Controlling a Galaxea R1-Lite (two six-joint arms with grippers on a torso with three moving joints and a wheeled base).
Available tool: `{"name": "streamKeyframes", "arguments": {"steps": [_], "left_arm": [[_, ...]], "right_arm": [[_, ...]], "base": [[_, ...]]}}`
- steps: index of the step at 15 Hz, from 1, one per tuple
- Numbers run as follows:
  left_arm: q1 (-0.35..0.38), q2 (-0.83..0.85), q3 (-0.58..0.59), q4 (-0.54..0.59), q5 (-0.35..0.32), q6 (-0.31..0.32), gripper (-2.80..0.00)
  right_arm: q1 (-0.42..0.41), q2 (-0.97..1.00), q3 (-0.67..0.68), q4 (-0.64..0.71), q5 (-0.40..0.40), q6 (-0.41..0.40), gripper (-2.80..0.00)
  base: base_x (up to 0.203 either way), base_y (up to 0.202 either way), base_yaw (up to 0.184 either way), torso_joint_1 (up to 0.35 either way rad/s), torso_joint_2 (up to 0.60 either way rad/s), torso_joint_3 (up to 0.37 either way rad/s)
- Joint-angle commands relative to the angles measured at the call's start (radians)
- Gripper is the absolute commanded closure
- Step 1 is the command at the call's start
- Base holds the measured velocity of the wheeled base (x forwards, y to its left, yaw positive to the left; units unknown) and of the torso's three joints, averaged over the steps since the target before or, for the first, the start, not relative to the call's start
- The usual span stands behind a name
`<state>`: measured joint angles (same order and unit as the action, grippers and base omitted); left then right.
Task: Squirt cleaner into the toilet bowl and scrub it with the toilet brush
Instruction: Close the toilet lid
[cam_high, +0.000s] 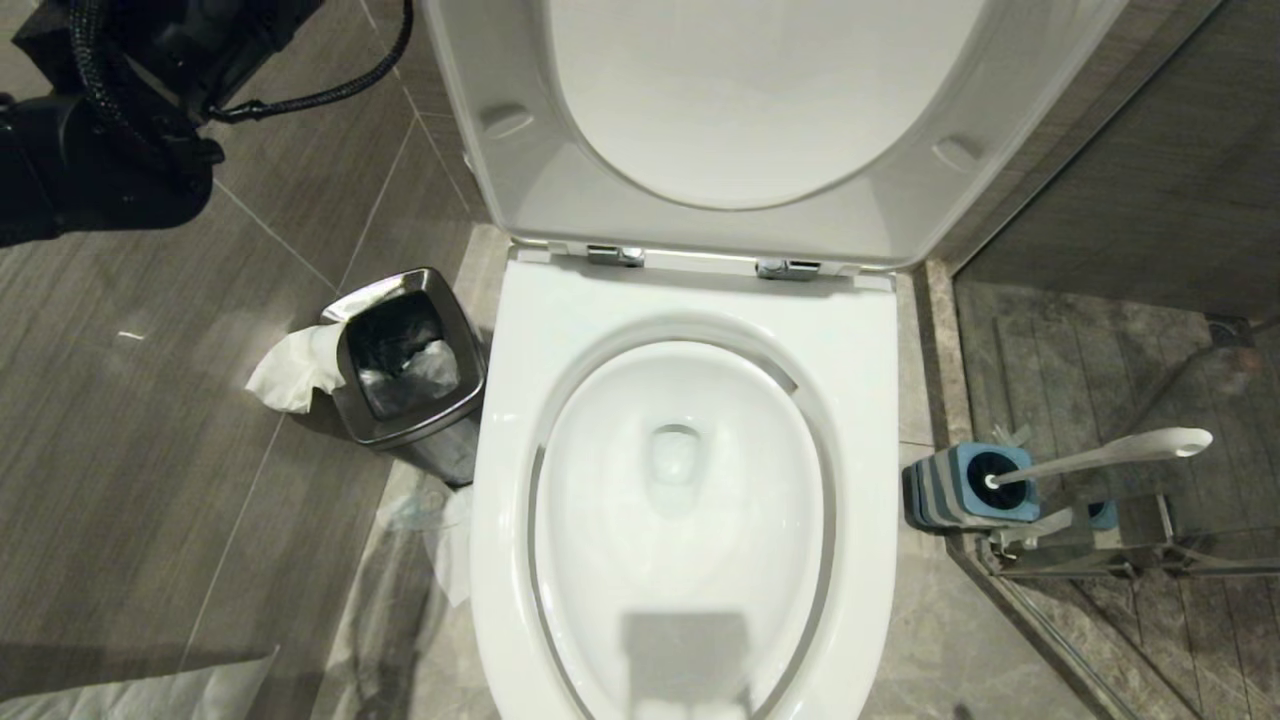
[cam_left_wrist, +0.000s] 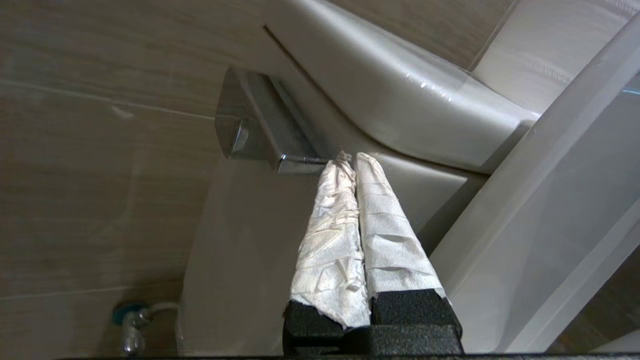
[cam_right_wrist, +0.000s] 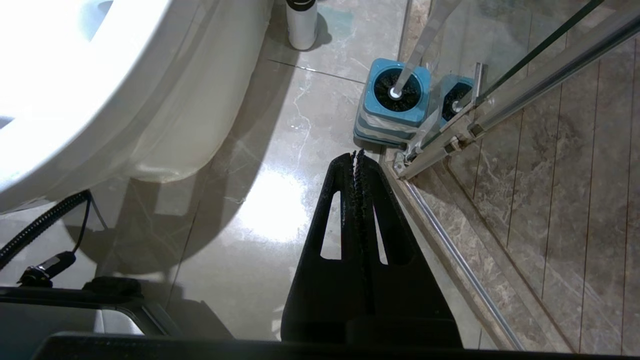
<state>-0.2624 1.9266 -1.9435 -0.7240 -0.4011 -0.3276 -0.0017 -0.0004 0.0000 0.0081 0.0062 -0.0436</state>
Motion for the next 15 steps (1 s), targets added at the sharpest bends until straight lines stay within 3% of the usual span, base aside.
{"name": "streamKeyframes", "arguments": {"steps": [1, 9, 15], "left_arm": [[-0.021, 0.003, 0.008, -0.002, -0.003, -0.013, 0.00], [-0.060, -0.072, 0.134, -0.001, 0.050, -0.018, 0.00], [-0.055, -0.098, 0.169, 0.020, 0.034, -0.021, 0.00]], "right_arm": [[0.000, -0.001, 0.002, 0.000, 0.000, -0.001, 0.00], [0.000, -0.001, 0.002, 0.000, 0.000, -0.001, 0.00], [0.000, -0.001, 0.002, 0.000, 0.001, -0.001, 0.00]], "base": [[0.000, 0.000, 0.000, 0.000, 0.00, 0.000], [0.000, 0.000, 0.000, 0.000, 0.00, 0.000], [0.000, 0.000, 0.000, 0.000, 0.00, 0.000]]}}
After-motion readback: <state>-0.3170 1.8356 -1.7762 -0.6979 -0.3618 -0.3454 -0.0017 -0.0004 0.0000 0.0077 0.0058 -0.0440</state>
